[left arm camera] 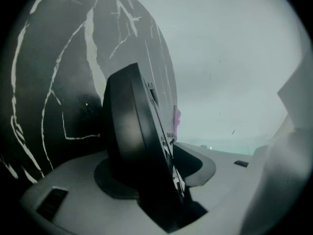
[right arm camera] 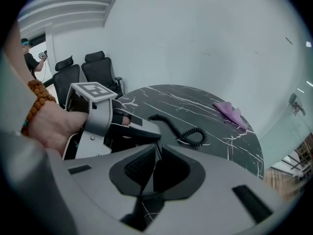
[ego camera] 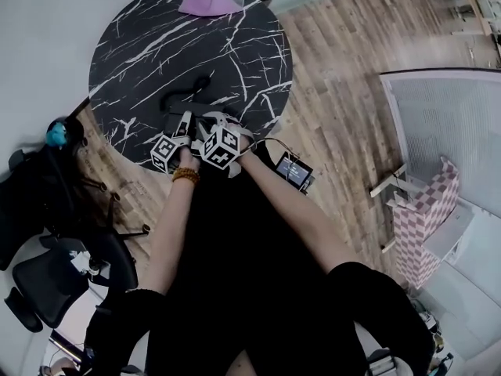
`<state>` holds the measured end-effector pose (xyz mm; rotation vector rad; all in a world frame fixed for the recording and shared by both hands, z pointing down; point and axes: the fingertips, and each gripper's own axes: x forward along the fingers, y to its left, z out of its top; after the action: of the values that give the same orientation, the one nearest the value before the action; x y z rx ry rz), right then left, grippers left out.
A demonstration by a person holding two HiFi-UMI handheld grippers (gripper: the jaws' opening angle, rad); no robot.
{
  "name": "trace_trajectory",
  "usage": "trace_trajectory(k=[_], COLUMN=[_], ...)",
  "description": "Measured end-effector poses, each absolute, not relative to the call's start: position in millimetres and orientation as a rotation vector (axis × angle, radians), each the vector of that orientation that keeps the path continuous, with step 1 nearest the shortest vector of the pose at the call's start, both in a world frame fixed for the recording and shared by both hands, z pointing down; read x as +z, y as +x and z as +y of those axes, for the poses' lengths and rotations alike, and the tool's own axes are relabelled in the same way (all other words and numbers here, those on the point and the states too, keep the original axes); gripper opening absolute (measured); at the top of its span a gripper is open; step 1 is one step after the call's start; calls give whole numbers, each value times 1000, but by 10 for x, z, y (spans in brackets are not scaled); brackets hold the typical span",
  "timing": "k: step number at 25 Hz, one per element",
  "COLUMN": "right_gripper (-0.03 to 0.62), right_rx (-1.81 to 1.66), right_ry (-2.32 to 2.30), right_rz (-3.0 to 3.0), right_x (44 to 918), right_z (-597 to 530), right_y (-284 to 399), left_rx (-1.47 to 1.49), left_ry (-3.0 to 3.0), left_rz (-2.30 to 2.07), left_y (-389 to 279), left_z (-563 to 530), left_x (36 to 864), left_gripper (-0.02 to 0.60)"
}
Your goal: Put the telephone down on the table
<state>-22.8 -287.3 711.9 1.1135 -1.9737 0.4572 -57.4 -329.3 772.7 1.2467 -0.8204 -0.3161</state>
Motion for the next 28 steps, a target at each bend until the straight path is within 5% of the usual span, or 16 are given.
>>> trace_trajectory(k=[28], right_gripper=[52], right_rx=[374], right_ry=[1251], right_rz=[-1969], right_x=[7130], right_z=[-2898], right_y=[-197], left_rx=[-23], left_ry=[1265], left_rz=[-901], left_y=[-702], left_z=[-3223], left_x=[7819], left_gripper=[296])
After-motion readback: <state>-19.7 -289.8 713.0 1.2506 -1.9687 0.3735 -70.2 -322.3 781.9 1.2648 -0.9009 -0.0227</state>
